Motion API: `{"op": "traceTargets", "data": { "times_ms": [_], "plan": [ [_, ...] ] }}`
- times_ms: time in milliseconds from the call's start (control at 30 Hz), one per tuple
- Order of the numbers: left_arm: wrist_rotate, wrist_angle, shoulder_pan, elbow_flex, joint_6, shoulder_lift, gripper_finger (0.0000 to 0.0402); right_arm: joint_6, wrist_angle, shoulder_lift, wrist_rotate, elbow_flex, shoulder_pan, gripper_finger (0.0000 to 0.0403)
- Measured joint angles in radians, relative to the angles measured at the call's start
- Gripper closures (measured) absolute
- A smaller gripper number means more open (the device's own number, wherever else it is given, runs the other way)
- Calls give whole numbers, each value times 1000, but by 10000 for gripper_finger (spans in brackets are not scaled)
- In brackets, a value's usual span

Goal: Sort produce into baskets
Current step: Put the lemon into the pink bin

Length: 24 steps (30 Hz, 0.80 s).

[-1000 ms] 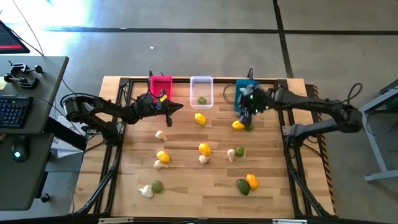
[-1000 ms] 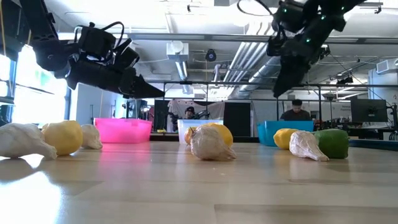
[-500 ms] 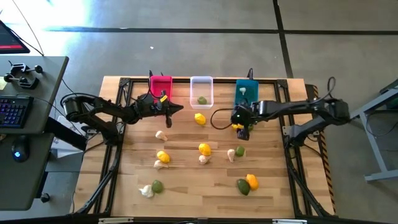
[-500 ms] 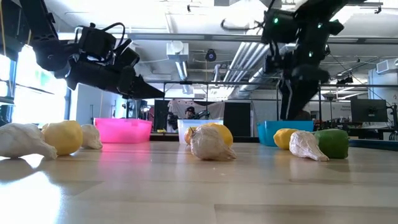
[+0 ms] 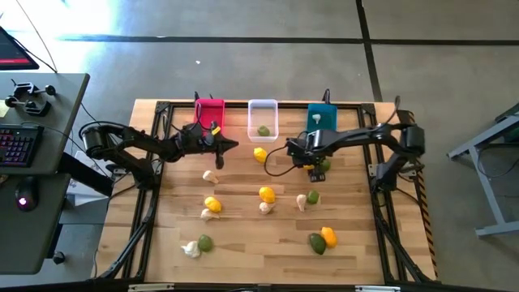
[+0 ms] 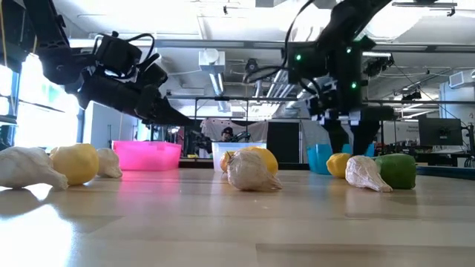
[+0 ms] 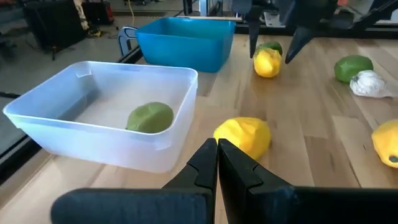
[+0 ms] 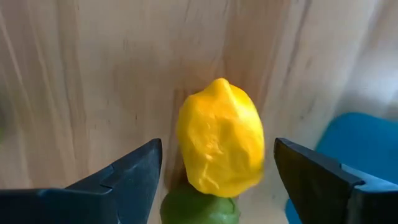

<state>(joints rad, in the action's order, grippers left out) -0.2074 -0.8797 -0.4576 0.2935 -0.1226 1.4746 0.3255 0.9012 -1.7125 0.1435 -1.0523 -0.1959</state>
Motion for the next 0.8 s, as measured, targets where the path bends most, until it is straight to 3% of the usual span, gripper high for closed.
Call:
{"op": "traceTargets", "data": {
  "times_ms": [233,533,800],
  "plan": [
    [1,1,8,-7,0,0,401,-14,1,-42,-12,-13,0,140],
    [26,-206,6,-110,46,0,401,-112,-85,-32,-35,-14,6,286],
    [26,-361,7,-178,86,-25,401,-223,-343,-32,-145,-14,90,284]
  ]
}}
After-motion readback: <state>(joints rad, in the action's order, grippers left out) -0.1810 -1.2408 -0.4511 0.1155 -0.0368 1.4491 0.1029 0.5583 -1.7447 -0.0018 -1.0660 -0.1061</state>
